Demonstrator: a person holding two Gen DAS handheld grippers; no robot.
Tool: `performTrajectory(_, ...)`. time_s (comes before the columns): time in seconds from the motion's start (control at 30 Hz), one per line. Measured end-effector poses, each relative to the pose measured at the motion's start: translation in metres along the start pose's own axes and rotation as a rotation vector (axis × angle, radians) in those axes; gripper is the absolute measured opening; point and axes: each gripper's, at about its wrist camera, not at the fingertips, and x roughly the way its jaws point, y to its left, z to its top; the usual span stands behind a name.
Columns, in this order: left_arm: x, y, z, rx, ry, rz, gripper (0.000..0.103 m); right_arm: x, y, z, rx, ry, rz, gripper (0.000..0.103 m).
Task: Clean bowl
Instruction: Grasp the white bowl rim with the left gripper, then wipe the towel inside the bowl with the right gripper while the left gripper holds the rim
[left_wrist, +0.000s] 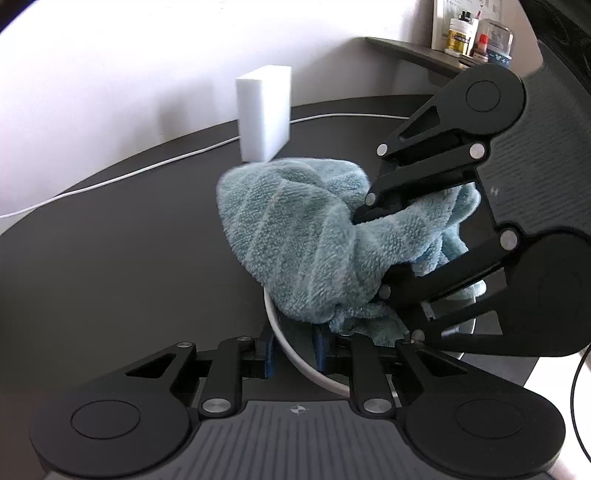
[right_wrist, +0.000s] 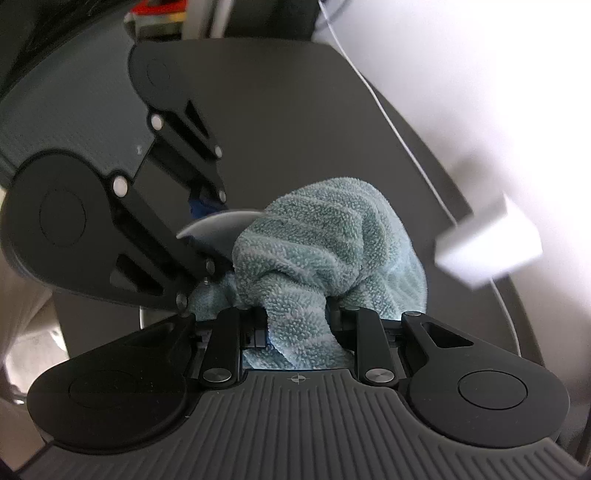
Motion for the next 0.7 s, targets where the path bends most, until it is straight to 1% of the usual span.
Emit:
performTrajectory(0.03, -0.001, 0.0, -0.001, -0.003, 0.0, 0.002, 0.018, 0.0, -0.003, 0.0, 0.021, -0.01, 0.034, 0.025)
performTrajectory(0.1, 0.0, -0.001, 0.0, -0.012, 0.002, 0.01, 0.02, -0.002, -0.006, 0.002, 0.052, -0.002, 0.102, 0.025)
performTrajectory(0.2, 0.004, 0.0, 0.002, -0.026, 0.006, 0.022, 0.022, -0.008, -0.006, 0.007, -0.006, 0.112, 0.145, 0.025)
performTrajectory(0.27, 0.005, 0.001, 0.002, -0.029, 0.006, 0.021, 0.022, -0.015, -0.009, 0.005, -0.025, 0.157, 0.136, 0.025)
performTrajectory(0.33, 0.005, -0.001, 0.002, -0.026, 0.006, 0.024, 0.021, -0.025, -0.014, 0.003, -0.014, 0.16, 0.101, 0.025)
performTrajectory(0.47, 0.009, -0.005, 0.006, -0.014, 0.011, 0.04, 0.02, -0.034, -0.025, 0.0, 0.051, 0.121, 0.035, 0.025)
performTrajectory(0.6, 0.008, -0.006, 0.004, -0.004, 0.016, 0.039, 0.02, -0.023, -0.02, 0.006, 0.044, 0.094, 0.034, 0.025)
performTrajectory(0.67, 0.005, -0.007, 0.003, 0.007, 0.021, 0.06, 0.021, -0.017, -0.017, 0.01, 0.038, 0.081, 0.036, 0.022)
performTrajectory(0.7, 0.005, -0.006, 0.003, 0.001, 0.022, 0.065, 0.02, -0.014, -0.016, 0.011, 0.034, 0.074, 0.038, 0.022)
